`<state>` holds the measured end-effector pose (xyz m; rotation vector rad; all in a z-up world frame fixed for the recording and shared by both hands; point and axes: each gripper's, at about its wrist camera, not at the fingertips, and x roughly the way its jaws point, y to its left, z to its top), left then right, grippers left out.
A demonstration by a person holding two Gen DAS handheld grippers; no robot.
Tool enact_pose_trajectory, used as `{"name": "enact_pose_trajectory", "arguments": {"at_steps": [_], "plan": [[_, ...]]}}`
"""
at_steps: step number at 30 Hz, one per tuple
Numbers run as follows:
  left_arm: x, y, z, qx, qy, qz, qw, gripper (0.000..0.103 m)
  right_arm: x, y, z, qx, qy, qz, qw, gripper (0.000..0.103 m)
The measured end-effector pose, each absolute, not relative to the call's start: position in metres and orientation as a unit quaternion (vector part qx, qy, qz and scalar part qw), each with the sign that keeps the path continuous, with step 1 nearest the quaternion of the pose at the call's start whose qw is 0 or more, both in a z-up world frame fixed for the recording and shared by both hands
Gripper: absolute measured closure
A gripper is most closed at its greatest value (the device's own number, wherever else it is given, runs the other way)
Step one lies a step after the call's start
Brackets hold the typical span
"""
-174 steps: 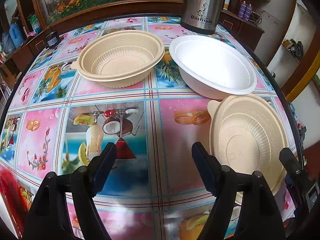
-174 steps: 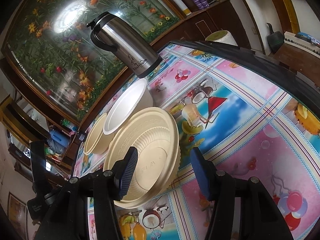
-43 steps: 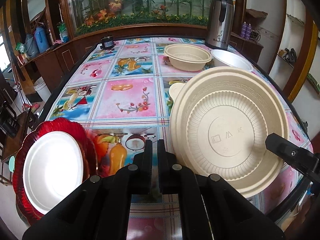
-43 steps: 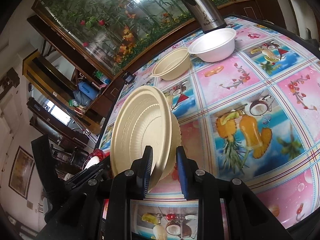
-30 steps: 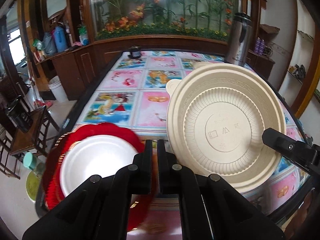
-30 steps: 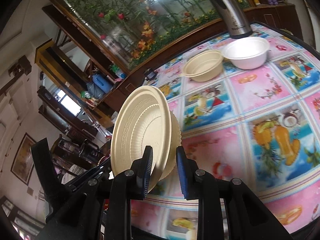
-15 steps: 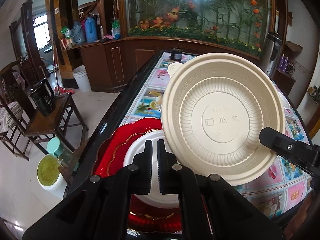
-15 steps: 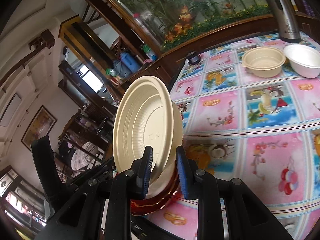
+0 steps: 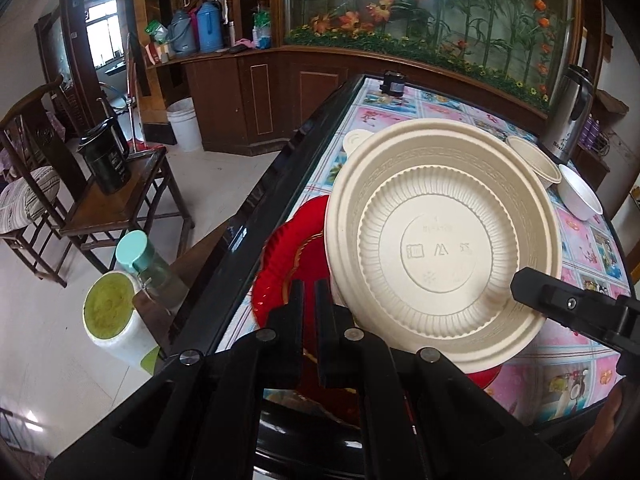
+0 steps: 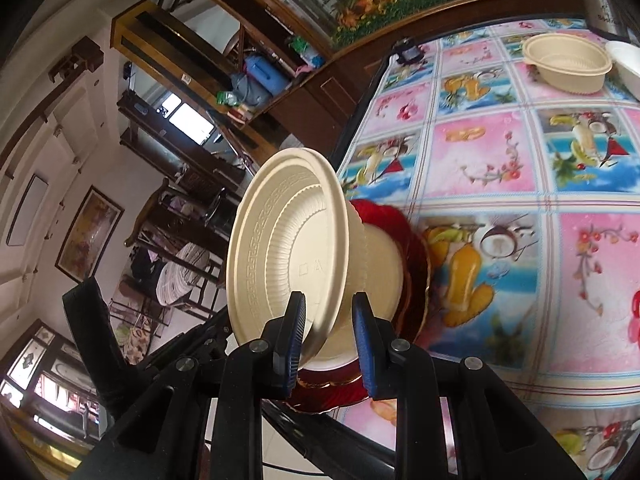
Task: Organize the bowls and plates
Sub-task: 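Lower the beige bowl onto the white plate and open the right tool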
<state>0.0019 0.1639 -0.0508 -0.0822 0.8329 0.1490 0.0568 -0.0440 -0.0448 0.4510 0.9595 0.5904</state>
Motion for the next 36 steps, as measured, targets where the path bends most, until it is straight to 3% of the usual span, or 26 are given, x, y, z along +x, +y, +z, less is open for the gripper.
{"name": "enact_pose_trajectory", "arguments": {"at_steps": [29, 32, 34, 36], "plan": [[0.003, 0.18, -0.066, -0.061, 0.437, 0.08, 0.894, 0.1, 0.064, -0.031, -0.076, 0.235, 0.513, 0.292, 0.772, 0.075], [0.0, 0.191, -0.063, -0.083, 0.437, 0.085, 0.892, 0.095, 0.061, -0.034, -0.071, 0.233, 0.513, 0.303, 0.768, 0.067], [-0.003, 0.199, -0.06, -0.09, 0.432, 0.096, 0.892, 0.087, 0.059, -0.037, -0.066, 0.229, 0.506, 0.305, 0.774, 0.064], [-0.008, 0.206, -0.056, -0.102, 0.422, 0.106, 0.895, 0.061, 0.056, -0.043, -0.061, 0.224, 0.496, 0.307, 0.781, 0.06]]}}
